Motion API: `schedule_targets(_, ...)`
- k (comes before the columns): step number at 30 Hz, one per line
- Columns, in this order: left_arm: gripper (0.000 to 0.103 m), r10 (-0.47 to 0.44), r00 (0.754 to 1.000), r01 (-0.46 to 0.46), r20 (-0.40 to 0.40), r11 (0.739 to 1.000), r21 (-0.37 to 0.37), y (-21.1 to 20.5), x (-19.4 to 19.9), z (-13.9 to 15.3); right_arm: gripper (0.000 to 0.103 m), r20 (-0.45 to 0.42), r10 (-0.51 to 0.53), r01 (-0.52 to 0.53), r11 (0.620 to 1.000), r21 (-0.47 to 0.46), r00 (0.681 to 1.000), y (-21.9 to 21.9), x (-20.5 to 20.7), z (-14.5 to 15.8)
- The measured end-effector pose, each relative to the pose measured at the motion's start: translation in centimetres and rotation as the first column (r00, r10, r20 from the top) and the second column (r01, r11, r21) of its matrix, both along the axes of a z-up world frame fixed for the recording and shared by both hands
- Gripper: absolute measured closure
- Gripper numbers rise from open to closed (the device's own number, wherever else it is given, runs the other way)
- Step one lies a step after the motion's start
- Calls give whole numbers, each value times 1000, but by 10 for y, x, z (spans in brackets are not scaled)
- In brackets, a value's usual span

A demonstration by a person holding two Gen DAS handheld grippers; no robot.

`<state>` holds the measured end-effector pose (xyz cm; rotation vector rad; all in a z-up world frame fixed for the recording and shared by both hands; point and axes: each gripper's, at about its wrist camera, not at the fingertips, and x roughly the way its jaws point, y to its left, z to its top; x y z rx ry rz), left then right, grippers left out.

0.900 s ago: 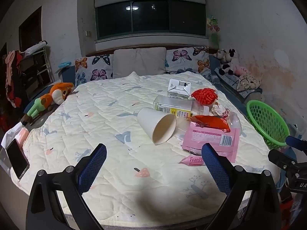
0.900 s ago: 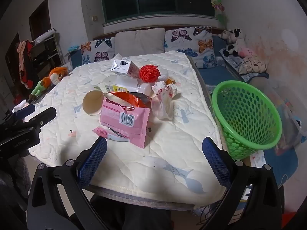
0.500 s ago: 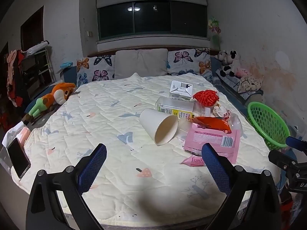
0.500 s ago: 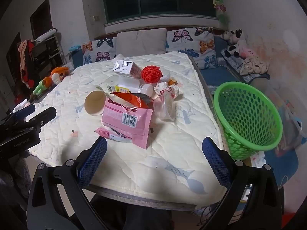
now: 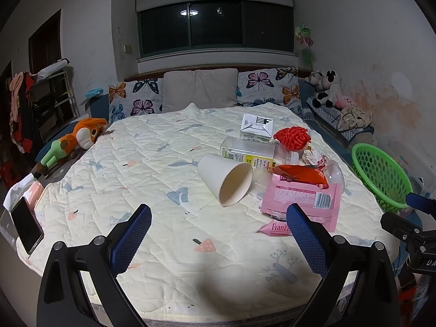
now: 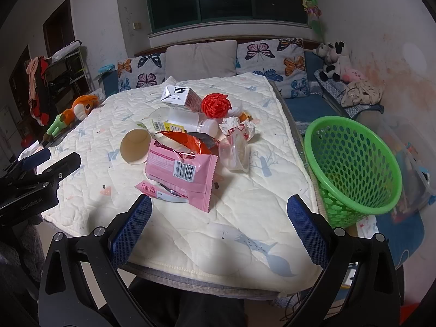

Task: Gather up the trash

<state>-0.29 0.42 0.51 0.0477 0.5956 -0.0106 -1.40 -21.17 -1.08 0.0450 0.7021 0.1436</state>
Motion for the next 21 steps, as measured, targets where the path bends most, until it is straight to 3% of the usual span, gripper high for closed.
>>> schedule_targets(21,7,5,1000,-5,3,1000,-2,4,1,-1,4,1,2,-2,1000,-3,1000,0,0,0)
